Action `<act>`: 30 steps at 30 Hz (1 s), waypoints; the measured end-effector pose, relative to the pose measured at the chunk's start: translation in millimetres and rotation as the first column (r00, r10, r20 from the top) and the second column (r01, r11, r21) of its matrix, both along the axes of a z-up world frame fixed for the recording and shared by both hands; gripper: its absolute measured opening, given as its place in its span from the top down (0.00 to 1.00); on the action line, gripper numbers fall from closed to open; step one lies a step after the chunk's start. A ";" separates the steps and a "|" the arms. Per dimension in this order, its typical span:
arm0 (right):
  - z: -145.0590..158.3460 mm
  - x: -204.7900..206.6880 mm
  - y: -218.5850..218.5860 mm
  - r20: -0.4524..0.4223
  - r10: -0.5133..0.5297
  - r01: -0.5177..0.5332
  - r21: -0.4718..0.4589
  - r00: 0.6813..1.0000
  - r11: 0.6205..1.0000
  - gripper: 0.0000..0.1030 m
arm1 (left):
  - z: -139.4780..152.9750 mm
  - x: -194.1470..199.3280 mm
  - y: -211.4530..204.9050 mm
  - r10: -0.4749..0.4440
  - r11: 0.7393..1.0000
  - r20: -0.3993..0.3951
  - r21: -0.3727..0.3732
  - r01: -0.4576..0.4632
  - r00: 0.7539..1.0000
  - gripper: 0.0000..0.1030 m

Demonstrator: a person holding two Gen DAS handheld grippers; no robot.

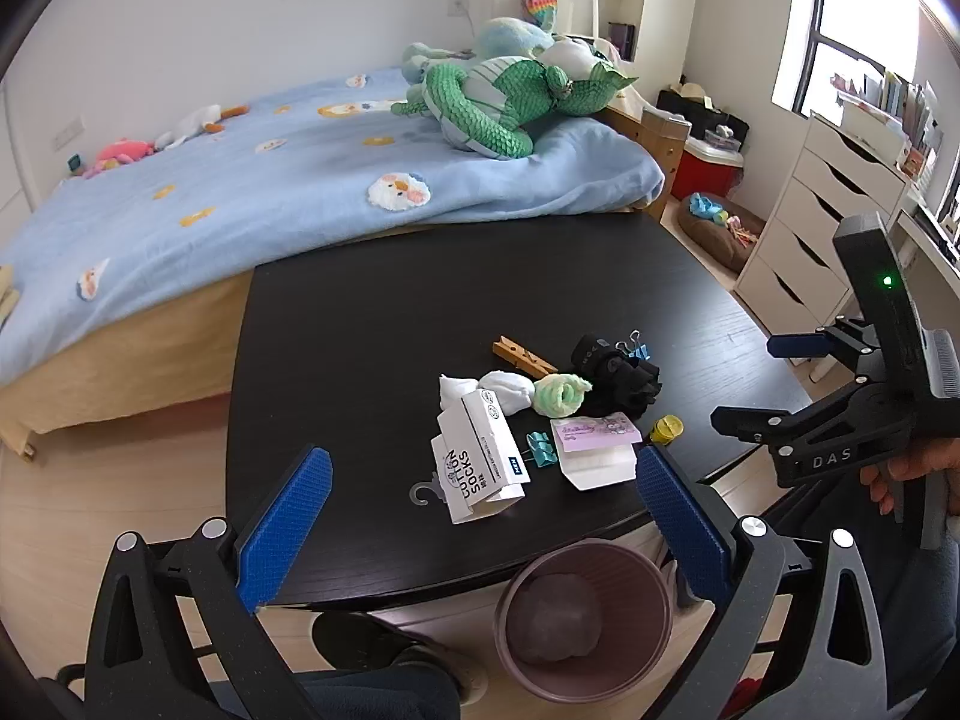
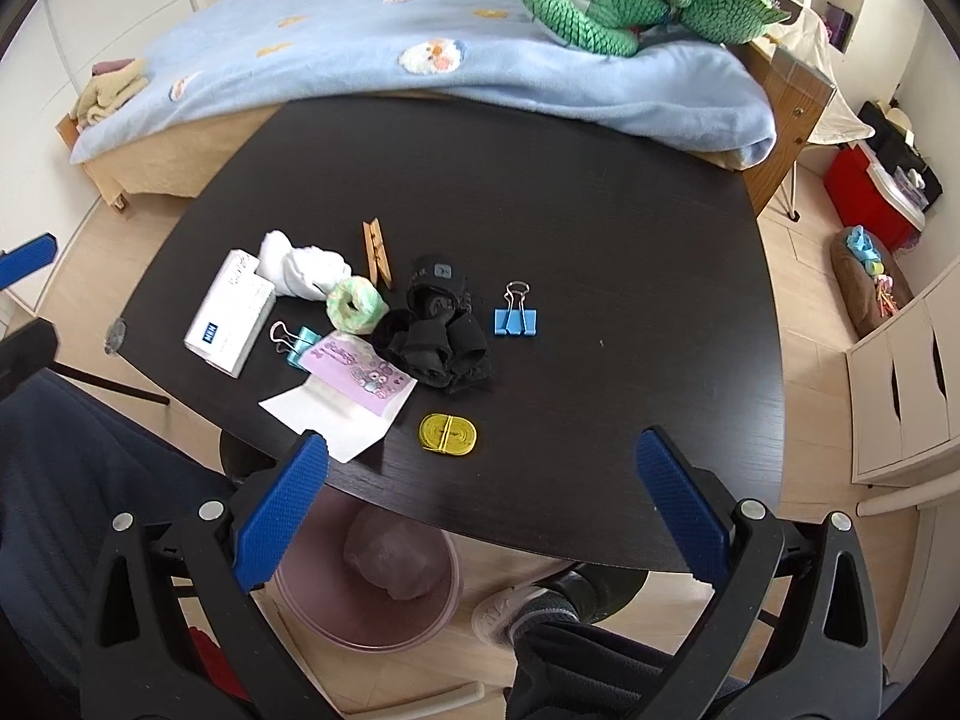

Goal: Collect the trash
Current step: 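Reach the right gripper down and grasp the yellow coiled tape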

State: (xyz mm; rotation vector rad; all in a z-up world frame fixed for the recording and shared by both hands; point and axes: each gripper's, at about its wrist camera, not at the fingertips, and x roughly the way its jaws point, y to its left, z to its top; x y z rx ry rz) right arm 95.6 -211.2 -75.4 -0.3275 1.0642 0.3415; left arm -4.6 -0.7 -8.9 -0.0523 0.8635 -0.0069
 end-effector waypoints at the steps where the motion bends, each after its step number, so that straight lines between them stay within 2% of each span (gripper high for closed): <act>1: -4.0 2.4 0.3 -0.011 -0.001 0.001 -0.004 1.000 1.000 0.03 | -2.8 -0.2 0.0 0.001 1.000 -0.002 -0.001 -0.001 1.000 0.06; 10: -41.4 23.9 -0.2 -0.104 -0.038 0.035 -0.031 0.994 0.999 0.03 | -11.5 1.3 2.3 0.012 1.000 -0.020 -0.010 -0.012 1.000 0.06; 15: -52.2 30.0 2.1 -0.131 -0.041 0.038 -0.025 0.991 0.999 0.03 | -12.9 1.4 4.7 0.018 1.000 -0.027 -0.010 -0.019 0.999 0.06; 16: -53.7 31.0 3.0 -0.137 -0.042 0.039 -0.022 0.990 0.999 0.08 | -13.2 1.2 5.4 0.020 1.000 -0.028 -0.010 -0.021 0.999 0.06; 17: -56.0 32.1 3.7 -0.146 -0.042 0.039 -0.024 0.988 0.999 0.18 | -13.0 1.4 5.5 0.022 1.000 -0.029 -0.011 -0.022 0.999 0.06; 18: -57.6 33.7 5.3 -0.152 -0.044 0.040 -0.030 0.987 0.999 0.21 | -13.2 1.2 6.3 0.024 1.000 -0.029 -0.012 -0.024 0.999 0.06; 21: -62.4 34.6 6.8 -0.166 -0.043 0.039 -0.027 0.985 0.999 0.27 | -13.8 1.0 7.6 0.028 1.000 -0.032 -0.013 -0.028 0.999 0.06; 26: -69.5 35.8 7.9 -0.183 -0.042 0.037 -0.031 0.982 0.999 0.47 | -15.1 1.1 8.1 0.031 0.999 -0.036 -0.017 -0.031 0.999 0.06; 30: -72.5 34.8 6.4 -0.185 -0.045 0.041 -0.024 0.982 0.999 0.54 | -16.4 0.7 7.6 0.030 0.999 -0.039 -0.020 -0.031 0.999 0.06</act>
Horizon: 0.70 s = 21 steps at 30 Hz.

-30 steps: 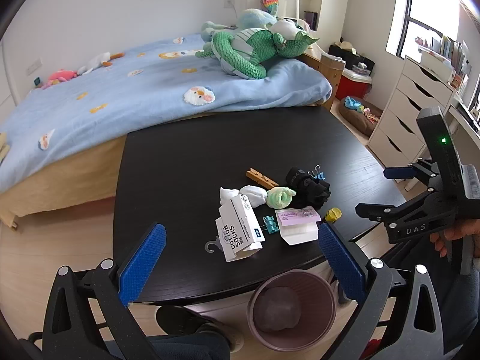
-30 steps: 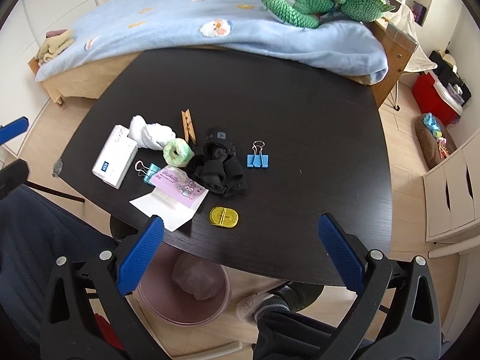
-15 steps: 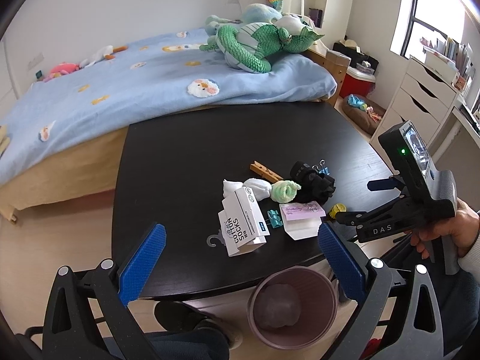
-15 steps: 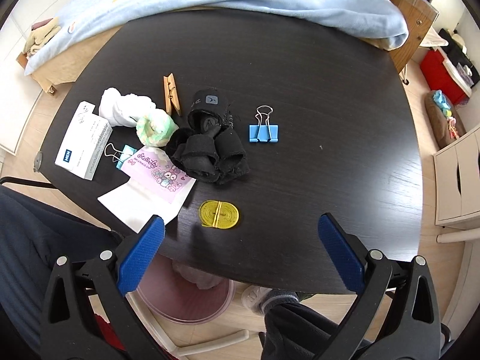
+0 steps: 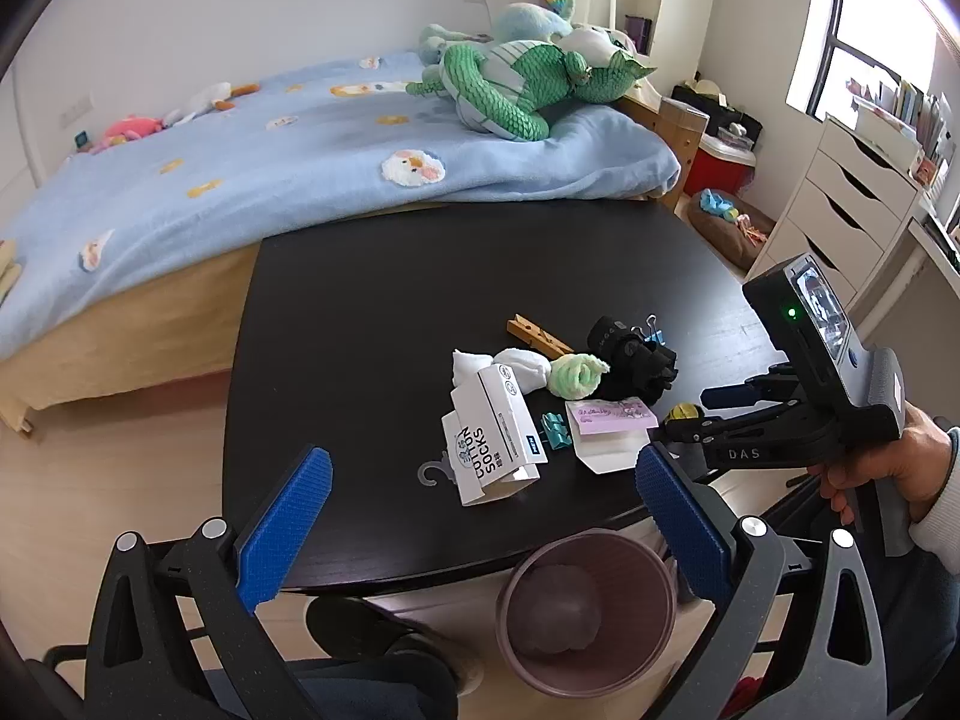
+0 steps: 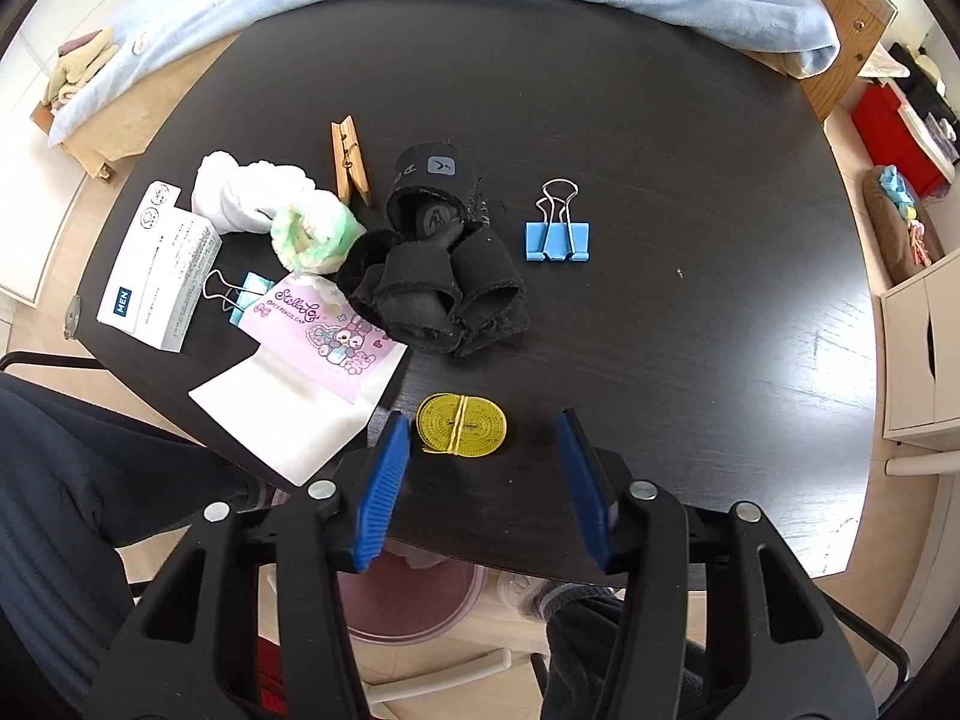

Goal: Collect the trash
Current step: 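Reach the right gripper down and grasp the yellow coiled tape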

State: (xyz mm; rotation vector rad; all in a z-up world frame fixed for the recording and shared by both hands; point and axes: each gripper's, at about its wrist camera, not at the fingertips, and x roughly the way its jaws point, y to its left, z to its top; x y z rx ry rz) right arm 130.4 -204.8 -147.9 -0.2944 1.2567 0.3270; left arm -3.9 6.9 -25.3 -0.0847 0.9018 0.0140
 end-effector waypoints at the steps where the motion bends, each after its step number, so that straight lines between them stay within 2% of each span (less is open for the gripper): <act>1: -0.9 0.0 -0.3 0.000 0.000 0.000 -0.001 1.000 1.000 0.58 | -0.5 -0.1 0.1 0.000 1.000 -0.001 0.000 0.000 1.000 0.06; 9: -2.2 -6.8 6.6 -0.004 0.004 -0.004 0.003 1.000 1.000 0.63 | -1.5 0.2 -0.1 0.002 1.000 -0.004 -0.001 -0.002 1.000 0.06; 13: -1.1 -6.7 8.6 -0.005 0.010 -0.010 0.007 1.000 1.000 0.72 | -3.5 -0.1 0.3 0.001 1.000 -0.007 -0.002 -0.001 1.000 0.06; 21: 5.5 -9.8 6.1 0.009 -0.002 0.002 0.016 1.000 1.000 0.73 | -4.4 -0.1 0.4 0.002 1.000 -0.010 -0.001 -0.002 1.000 0.06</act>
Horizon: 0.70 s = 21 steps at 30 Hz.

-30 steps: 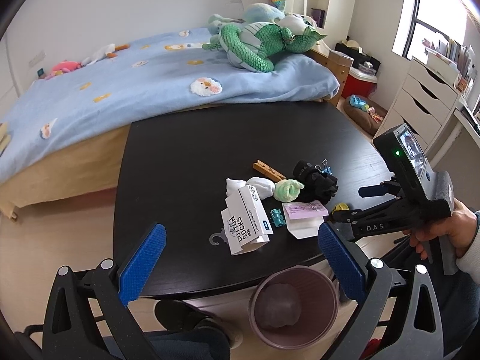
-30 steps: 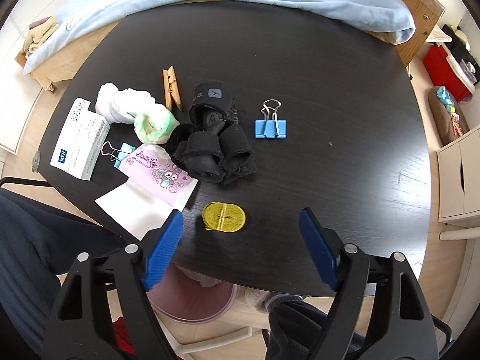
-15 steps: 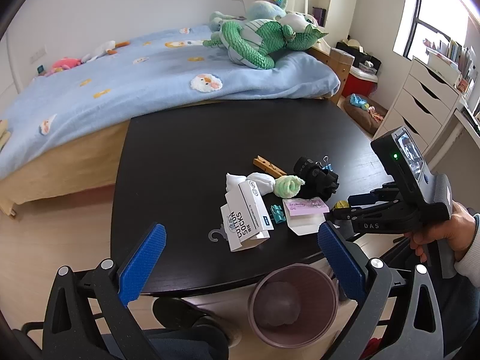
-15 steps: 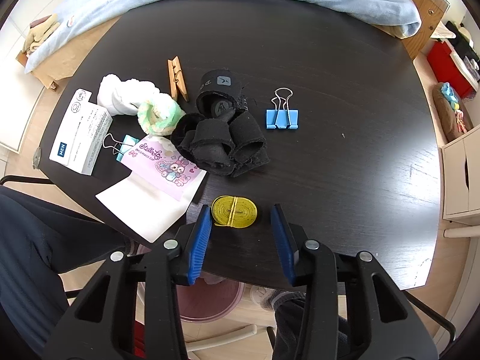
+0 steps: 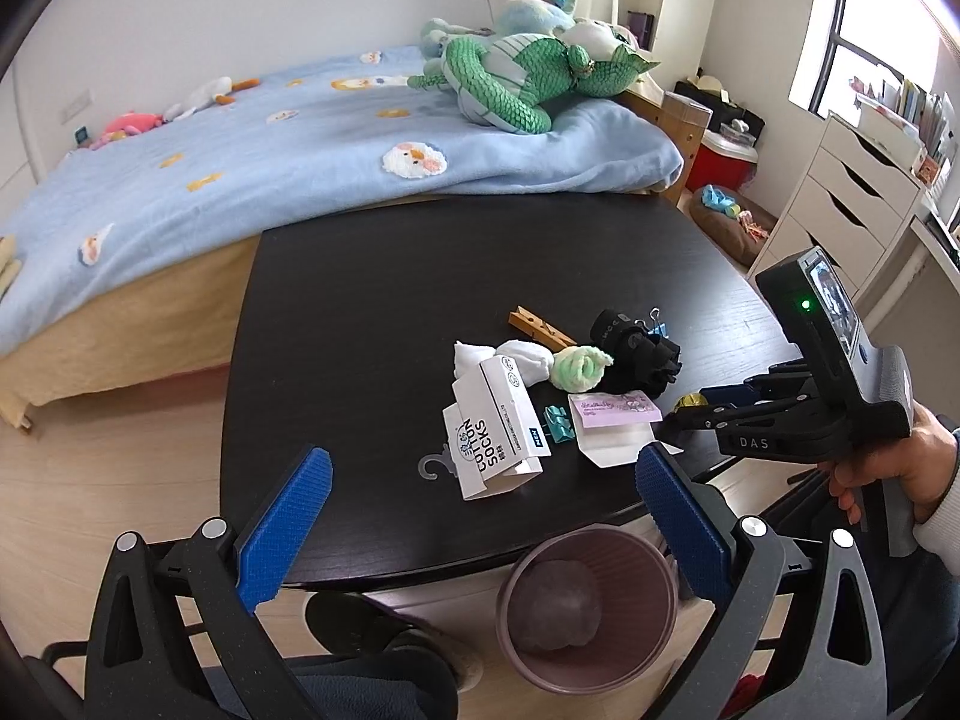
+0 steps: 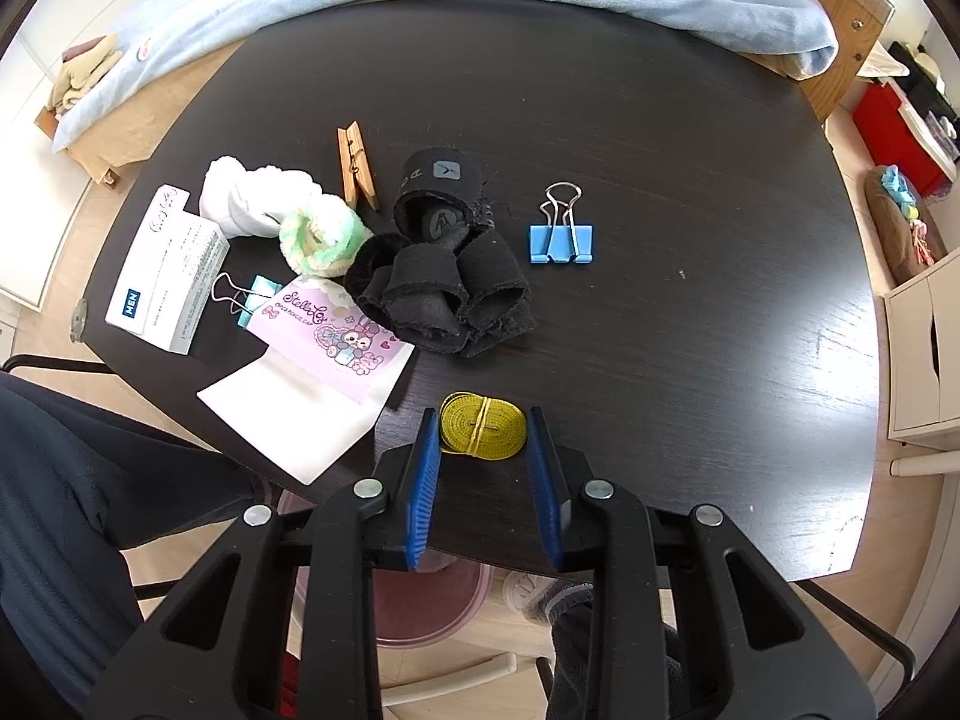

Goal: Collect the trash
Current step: 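Reach the right gripper down and grasp the yellow coiled tape, then grasp the white Cotton Socks box with the left gripper while the right gripper lifts the yellow tape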

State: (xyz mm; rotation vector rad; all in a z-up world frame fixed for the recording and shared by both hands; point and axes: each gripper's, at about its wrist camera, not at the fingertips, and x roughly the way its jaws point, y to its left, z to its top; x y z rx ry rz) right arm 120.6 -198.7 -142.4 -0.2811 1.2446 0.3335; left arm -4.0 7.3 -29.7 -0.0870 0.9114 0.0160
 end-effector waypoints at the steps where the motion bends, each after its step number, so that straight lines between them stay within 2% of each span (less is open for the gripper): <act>1: 2.3 -0.8 -1.0 0.003 -0.001 0.001 0.003 1.000 1.000 0.73 | -0.5 0.4 0.3 0.001 1.000 -0.001 -0.001 -0.001 1.000 0.06; 12: 31.0 -17.0 -12.3 0.054 -0.005 0.003 0.044 0.999 0.999 0.73 | -10.3 22.5 4.5 0.012 1.000 -0.040 -0.021 -0.013 0.999 0.06; 21: 37.3 -22.9 -13.2 0.065 -0.002 -0.002 0.054 0.998 0.999 0.73 | -35.8 57.8 9.9 0.014 0.998 -0.178 -0.053 -0.024 0.984 0.06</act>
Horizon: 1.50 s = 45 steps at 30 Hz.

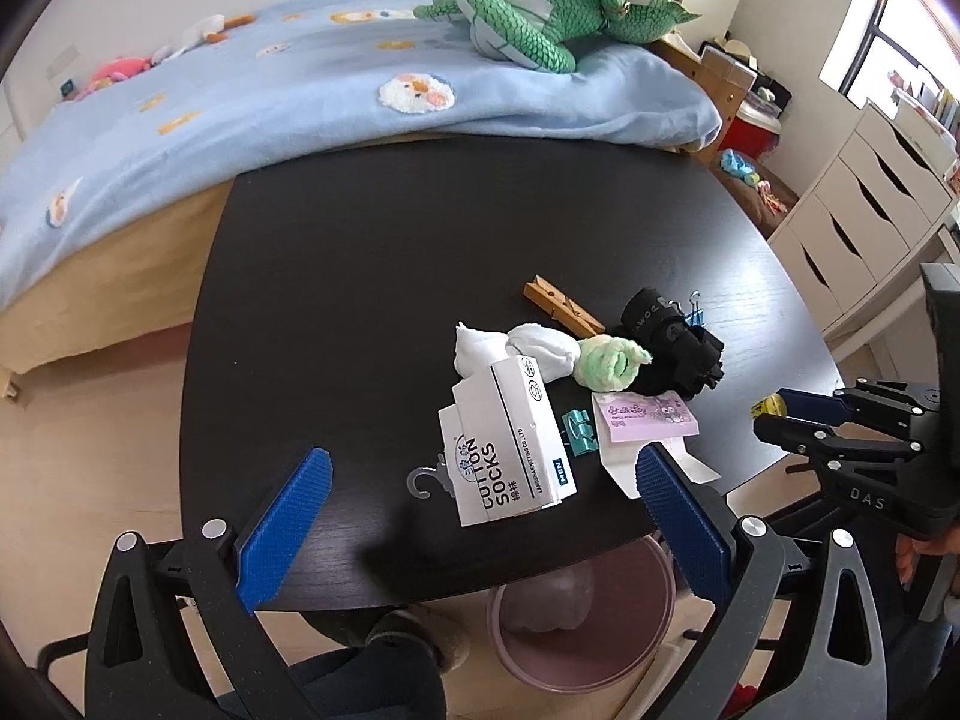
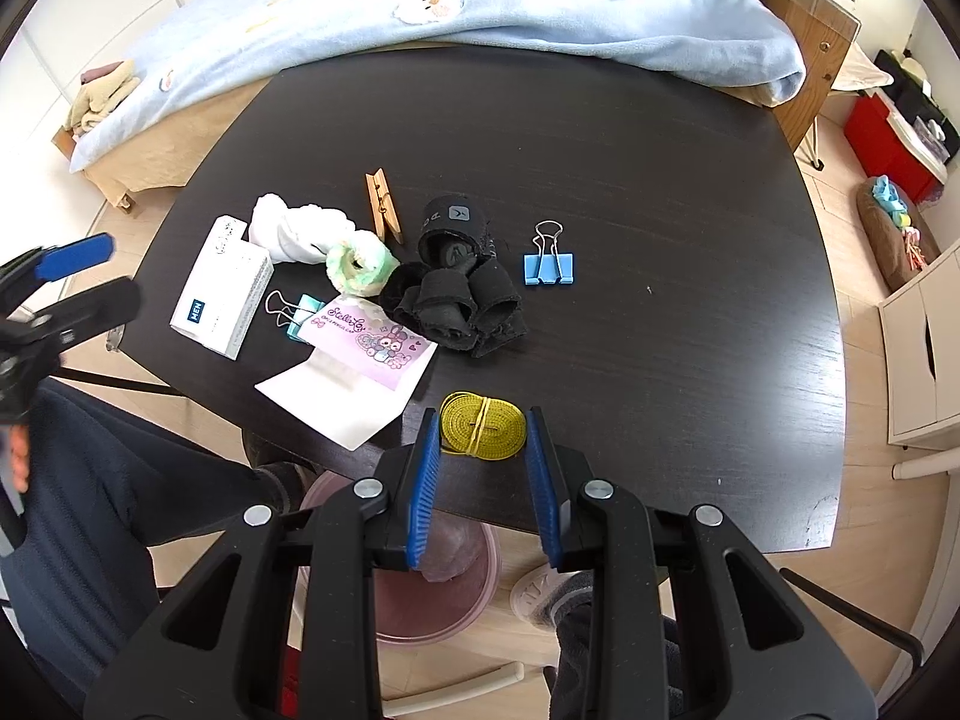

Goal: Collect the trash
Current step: 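Grasp the white Cotton Socks box with the left gripper while the right gripper lifts the yellow tape, then carry the yellow tape over the pink bin and open the right gripper while the left gripper holds the box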

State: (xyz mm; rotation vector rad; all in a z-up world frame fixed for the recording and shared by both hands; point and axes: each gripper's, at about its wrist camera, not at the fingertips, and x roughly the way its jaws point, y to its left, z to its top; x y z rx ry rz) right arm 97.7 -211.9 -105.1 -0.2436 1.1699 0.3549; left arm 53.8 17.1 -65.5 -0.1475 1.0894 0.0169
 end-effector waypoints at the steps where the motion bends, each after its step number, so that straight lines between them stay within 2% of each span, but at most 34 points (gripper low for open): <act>1: -0.2 -0.7 0.1 0.000 0.000 0.000 0.000 1.000 1.000 0.73 | -3.2 4.0 0.5 0.001 1.000 -0.020 -0.002 -0.001 1.000 0.06; 6: -0.5 -1.4 -0.3 0.000 -0.002 0.002 0.001 1.000 1.000 0.73 | -17.6 20.2 2.6 0.016 1.000 -0.097 -0.010 -0.017 0.995 0.06; 11: 0.4 -0.7 0.4 0.001 0.000 0.000 0.003 1.000 1.000 0.73 | -28.2 26.9 0.2 0.025 1.000 -0.125 0.001 -0.025 0.992 0.06; 12: 1.1 -0.5 0.5 0.002 0.000 0.000 0.003 1.000 1.000 0.73 | -30.3 27.4 -0.2 0.022 1.000 -0.132 -0.002 -0.022 0.991 0.12; 13: 1.7 -0.2 0.7 0.003 0.001 -0.001 0.004 1.000 1.000 0.73 | -32.5 27.8 -0.1 0.019 1.000 -0.142 -0.009 -0.020 0.990 0.21; 17: 3.2 1.0 1.7 0.004 0.003 -0.004 0.004 1.000 1.000 0.73 | -36.8 29.5 1.2 0.016 1.000 -0.154 -0.020 -0.019 0.988 0.39; 18: 3.2 0.9 1.8 0.004 0.004 -0.004 0.003 1.000 1.000 0.73 | -36.7 29.2 1.4 0.015 1.000 -0.153 -0.021 -0.018 0.988 0.51; 19: 3.4 1.0 2.4 0.004 0.005 -0.005 0.003 1.000 1.000 0.73 | -36.3 28.1 2.1 0.017 1.000 -0.152 -0.019 -0.020 0.988 0.58; 22: 3.6 0.9 4.5 0.004 0.006 -0.006 0.002 1.000 1.000 0.73 | -34.7 24.4 4.0 0.011 1.000 -0.136 -0.027 -0.015 0.991 0.69; 25: 3.7 0.2 6.6 0.004 0.008 -0.008 0.003 1.000 1.000 0.73 | -32.4 20.9 6.2 0.009 1.000 -0.121 -0.024 -0.012 0.993 0.74; 37: 14.6 -9.0 8.2 0.022 0.015 -0.016 0.011 1.000 1.000 0.73 | -6.8 -2.4 2.2 -0.004 1.000 -0.031 0.014 0.004 1.000 0.75; 45: 35.4 -30.5 7.5 0.045 0.026 -0.027 0.020 0.999 0.999 0.73 | 17.2 -27.2 -13.5 -0.051 0.999 0.037 0.003 0.050 0.998 0.75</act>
